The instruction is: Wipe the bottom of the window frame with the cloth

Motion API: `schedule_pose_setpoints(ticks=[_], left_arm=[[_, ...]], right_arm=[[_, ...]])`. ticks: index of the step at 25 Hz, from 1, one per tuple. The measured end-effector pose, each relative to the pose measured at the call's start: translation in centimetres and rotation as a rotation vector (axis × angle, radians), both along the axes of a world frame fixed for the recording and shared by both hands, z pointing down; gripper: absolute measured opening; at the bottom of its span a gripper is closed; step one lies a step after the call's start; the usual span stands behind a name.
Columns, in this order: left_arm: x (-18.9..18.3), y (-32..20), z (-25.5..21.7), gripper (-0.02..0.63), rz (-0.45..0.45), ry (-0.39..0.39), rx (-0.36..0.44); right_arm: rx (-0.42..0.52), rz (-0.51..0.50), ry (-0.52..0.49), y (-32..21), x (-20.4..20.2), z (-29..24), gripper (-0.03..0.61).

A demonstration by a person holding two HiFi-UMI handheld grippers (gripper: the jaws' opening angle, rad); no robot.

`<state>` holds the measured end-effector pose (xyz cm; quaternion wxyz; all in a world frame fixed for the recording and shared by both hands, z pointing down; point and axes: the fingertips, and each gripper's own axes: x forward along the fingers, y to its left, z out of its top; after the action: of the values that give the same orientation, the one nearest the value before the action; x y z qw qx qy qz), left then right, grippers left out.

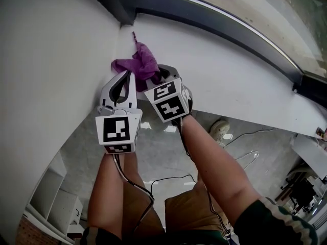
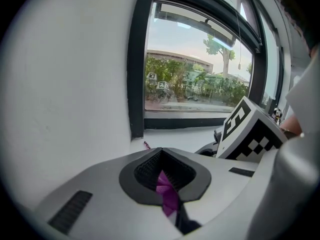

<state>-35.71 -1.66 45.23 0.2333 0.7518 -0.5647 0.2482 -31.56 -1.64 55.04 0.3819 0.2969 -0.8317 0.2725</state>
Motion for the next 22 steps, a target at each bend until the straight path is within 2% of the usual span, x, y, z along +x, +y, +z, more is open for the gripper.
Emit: schedule_pose_setpoints(ticks=[5, 15, 22], left_arm=[[-0.2, 0.2, -0.1, 0.009, 0.002, -0.006, 0.001], [-0.6, 0.4, -0.1, 0.009, 0.001, -0.012, 0.003], [-1.1, 0.4, -0.7, 0.009, -0.003, -0.015, 0.01]], right_arm=[[-0.011, -0.035, 0.01, 0.1, -1.1, -0.1, 0.11], [-0.006, -0.026, 0.001, -0.2, -1.9, -0.2, 0.11], [-0.006, 0.014, -0.087, -0.4, -1.6, -1.2, 0.11]])
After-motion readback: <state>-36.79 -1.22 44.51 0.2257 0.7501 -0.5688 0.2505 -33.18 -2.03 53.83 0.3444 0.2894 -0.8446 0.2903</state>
